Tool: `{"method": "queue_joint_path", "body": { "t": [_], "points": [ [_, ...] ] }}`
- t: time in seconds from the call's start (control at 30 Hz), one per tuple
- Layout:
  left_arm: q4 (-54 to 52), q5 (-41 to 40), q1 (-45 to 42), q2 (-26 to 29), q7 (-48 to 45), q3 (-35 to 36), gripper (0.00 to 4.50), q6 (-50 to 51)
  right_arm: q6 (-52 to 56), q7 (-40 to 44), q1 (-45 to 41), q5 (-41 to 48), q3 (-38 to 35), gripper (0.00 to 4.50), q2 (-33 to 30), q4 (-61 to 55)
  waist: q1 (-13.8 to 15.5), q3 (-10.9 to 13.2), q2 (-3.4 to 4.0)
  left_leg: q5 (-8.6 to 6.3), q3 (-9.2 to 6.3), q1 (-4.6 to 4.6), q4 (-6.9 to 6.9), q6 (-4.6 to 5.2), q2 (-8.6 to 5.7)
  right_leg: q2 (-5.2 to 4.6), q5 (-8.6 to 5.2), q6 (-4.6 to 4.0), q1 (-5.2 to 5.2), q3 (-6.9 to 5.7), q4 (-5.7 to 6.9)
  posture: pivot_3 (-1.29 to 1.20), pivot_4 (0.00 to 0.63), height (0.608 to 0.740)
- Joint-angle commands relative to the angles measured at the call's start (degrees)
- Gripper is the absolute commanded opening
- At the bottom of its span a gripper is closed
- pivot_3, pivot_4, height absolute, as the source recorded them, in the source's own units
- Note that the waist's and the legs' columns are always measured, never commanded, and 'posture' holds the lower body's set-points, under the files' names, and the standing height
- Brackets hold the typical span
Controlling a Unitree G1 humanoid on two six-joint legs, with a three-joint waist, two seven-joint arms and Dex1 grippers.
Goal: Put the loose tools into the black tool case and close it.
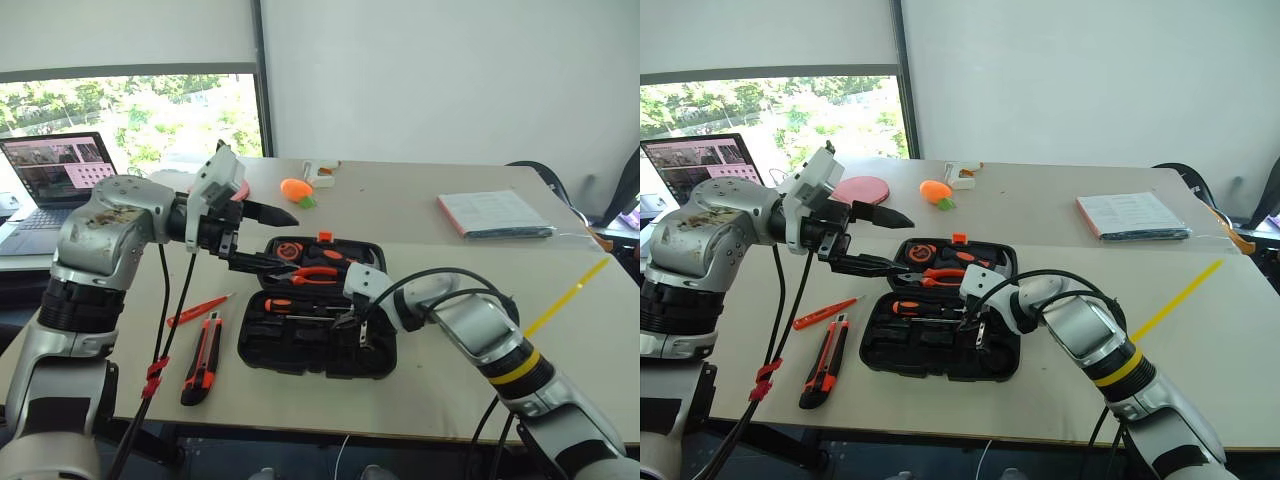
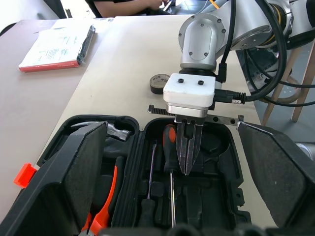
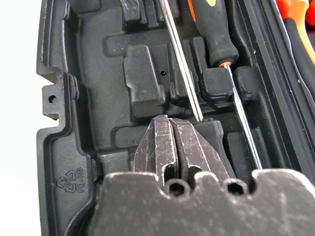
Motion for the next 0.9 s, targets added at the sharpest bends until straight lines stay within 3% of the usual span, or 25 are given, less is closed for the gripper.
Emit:
{"method": "queue_joint_path", "body": {
  "t": [0.03,0.53,0.9],
  "points": [
    [-0.44,0.0,-1.61,0.08,0.02,0.84,4.5,-0.64,-2.38,-0.62,-1.31,-0.88,-0.64,0.11,0.08,0.24,0.0,0.0,0.0,0.0,0.0,0.0,0.0,0.0,0.0,0.0,0.0,0.0,0.0,0.0,0.0,0.0,0.15,0.74],
    [-0.9,-0.1,-1.33,0.08,-0.71,0.4,4.5,-0.56,2.62,-0.01,-4.22,3.19,-5.11,0.11,0.42,-2.06,-0.01,0.0,0.0,0.0,-0.02,0.0,0.0,0.0,0.0,0.0,0.0,0.0,0.0,0.0,0.0,0.0,0.15,0.74],
    [-1.31,0.25,-1.06,1.05,-2.41,0.05,4.5,-0.49,-1.71,-0.61,-3.04,0.33,-2.15,0.11,-1.11,2.9,-0.02,0.0,0.0,0.0,0.06,0.0,-0.01,0.0,0.0,0.0,0.0,0.0,0.0,-0.01,-0.01,0.0,0.15,0.74]
  ]
}}
